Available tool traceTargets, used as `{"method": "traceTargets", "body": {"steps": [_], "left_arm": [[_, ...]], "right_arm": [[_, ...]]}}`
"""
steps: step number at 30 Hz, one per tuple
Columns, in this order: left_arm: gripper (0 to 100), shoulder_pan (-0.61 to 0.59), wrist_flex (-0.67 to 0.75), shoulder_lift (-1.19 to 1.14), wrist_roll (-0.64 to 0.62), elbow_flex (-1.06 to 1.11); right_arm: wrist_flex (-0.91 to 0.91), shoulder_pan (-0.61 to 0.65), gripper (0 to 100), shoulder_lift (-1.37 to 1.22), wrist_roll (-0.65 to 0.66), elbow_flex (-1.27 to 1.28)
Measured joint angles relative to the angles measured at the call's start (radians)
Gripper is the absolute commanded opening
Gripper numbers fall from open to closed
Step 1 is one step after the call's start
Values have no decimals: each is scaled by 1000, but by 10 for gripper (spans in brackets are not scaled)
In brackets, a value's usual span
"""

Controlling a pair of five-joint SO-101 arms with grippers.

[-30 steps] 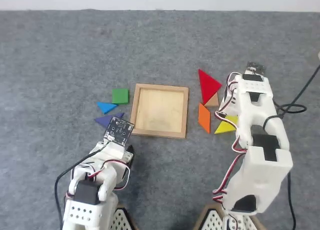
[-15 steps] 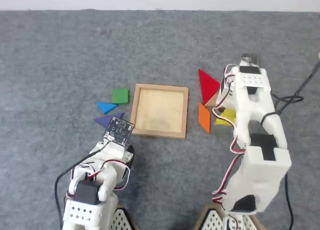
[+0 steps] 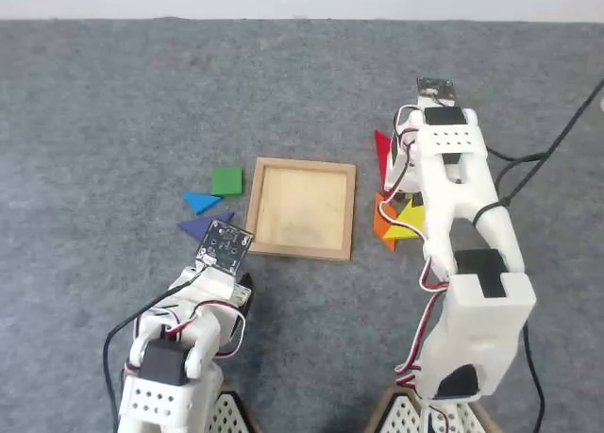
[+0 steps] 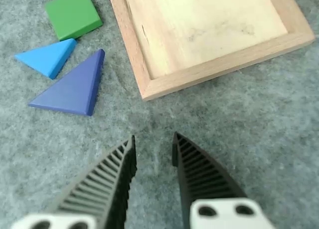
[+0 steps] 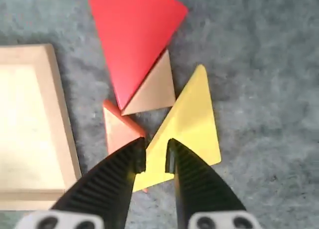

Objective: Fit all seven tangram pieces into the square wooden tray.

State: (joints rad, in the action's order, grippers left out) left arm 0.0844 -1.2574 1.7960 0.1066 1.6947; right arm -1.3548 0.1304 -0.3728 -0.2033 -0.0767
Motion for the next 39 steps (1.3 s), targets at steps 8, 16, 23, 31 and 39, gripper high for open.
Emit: {"method": "traceTargets", "body": {"steps": [8, 16, 23, 31, 39], "left_arm": [[116, 0, 0, 0, 0, 0], [116, 0, 0, 0, 0, 0], [116, 0, 0, 0, 0, 0], [116, 0, 0, 0, 0, 0], [116, 0, 0, 0, 0, 0]], "right_arm": [[15, -41, 329, -12, -51, 61], [97, -28, 277, -18, -101, 94], [133, -26, 275, -124, -127, 87], [101, -26, 274, -149, -135, 52], [-55, -28, 276, -167, -137, -31]]}}
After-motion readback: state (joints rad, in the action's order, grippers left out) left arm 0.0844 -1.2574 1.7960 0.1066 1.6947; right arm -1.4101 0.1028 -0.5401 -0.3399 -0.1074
